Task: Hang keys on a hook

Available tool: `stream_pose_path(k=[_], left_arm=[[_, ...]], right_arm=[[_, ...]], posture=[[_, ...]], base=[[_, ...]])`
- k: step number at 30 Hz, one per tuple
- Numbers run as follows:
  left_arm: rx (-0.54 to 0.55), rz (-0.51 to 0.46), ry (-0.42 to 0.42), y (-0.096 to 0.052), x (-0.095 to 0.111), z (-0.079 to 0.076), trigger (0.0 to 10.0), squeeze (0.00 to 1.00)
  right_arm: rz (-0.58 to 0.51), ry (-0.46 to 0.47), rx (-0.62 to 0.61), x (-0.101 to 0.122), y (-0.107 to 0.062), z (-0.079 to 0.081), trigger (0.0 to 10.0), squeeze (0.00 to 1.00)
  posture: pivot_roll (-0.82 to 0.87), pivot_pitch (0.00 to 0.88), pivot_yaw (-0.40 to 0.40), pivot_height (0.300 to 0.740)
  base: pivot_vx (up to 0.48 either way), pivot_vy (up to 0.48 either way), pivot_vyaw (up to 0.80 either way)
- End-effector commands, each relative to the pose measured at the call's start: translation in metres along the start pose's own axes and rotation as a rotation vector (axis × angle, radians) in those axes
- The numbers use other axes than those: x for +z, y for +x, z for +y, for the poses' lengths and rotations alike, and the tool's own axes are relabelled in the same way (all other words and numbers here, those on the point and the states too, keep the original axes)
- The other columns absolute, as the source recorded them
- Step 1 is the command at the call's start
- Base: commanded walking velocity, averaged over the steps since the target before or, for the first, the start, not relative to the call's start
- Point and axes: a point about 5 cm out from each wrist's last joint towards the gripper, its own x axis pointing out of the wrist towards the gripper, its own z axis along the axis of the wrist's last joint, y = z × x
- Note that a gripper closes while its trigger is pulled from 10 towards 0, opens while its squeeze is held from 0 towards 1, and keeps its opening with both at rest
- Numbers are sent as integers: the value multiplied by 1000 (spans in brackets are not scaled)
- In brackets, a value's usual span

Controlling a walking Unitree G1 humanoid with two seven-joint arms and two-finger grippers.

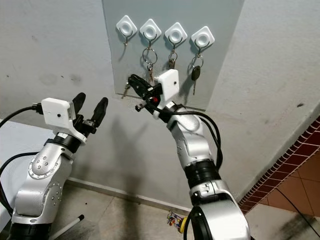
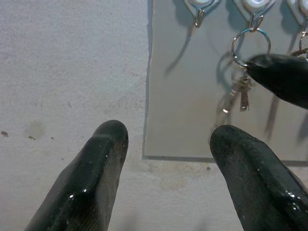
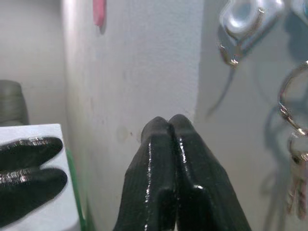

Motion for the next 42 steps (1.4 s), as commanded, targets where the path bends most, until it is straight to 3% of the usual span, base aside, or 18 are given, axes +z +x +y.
stream_pose_path(k=[1, 18, 36, 42], left_arm=[[-5, -12, 6, 1, 5, -2, 10000, 0], [4, 5, -6, -3, 2, -6, 10000, 0], [15, 10, -9, -4, 2, -5, 10000, 0], [16, 12, -16, -4, 3, -5, 10000, 0]], right_arm=[[-27, 0, -6, 6, 5, -3, 10000, 0], [-90, 98, -56, 22, 39, -1, 10000, 0], [-115, 208, -118, 29, 55, -1, 10000, 0], [-138, 276, -194, 36, 61, -5, 10000, 0]], posture=[[-23, 0, -45, 740], [-17, 0, -51, 740], [-14, 2, -54, 740], [-14, 9, -51, 740]], base=[[0, 0, 0], [0, 0, 0], [0, 0, 0], [0, 0, 0]])
